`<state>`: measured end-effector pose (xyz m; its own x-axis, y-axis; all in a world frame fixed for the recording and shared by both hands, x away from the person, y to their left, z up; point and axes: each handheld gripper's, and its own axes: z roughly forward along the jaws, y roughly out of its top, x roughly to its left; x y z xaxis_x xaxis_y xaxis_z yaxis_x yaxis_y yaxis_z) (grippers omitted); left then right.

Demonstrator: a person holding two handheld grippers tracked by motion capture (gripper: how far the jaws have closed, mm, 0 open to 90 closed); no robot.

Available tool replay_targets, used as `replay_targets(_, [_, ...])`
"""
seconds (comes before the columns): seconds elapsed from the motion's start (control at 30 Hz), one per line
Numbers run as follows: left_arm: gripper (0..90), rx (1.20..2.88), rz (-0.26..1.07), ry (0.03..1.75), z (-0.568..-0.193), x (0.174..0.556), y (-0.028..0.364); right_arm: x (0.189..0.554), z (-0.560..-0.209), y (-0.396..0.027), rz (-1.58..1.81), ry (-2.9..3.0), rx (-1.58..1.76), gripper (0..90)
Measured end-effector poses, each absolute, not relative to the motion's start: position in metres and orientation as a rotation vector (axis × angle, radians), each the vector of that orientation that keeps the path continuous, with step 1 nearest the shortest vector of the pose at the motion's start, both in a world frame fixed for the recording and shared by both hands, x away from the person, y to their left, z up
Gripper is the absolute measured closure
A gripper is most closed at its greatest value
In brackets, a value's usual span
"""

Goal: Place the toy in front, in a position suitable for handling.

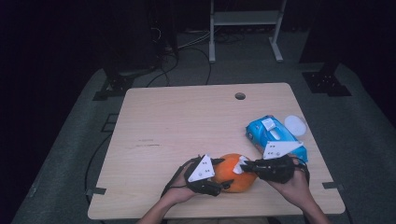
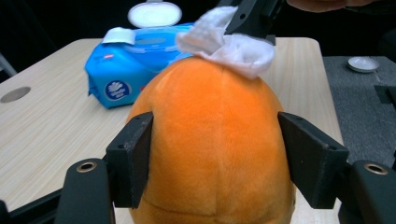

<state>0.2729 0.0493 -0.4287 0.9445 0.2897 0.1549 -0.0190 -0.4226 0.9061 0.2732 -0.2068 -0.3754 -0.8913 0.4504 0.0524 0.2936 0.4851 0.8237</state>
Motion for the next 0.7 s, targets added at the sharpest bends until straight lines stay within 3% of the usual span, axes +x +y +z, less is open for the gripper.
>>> replay_targets(0.17, [27.2,1.99,0.347,0.18,-0.43,0.272,0.048,0.265,-0.371,-0.186,1.331,2.58,0.547,84.3])
replay_targets(0.3, [16.9,1.97,0.294,0.282,-0.429,0.283,0.057,0.269,-0.376,-0.193,1.331,2.584,0.582,84.3])
replay_targets(0.47, [28.6,1.98,0.287,0.256,-0.43,0.279,0.053,0.271,-0.374,-0.198,1.333,2.559,0.608,84.3])
replay_targets(0.7, [30.3,2.012,0.339,0.155,-0.427,0.264,0.041,0.259,-0.371,-0.175,1.336,2.58,0.523,84.2])
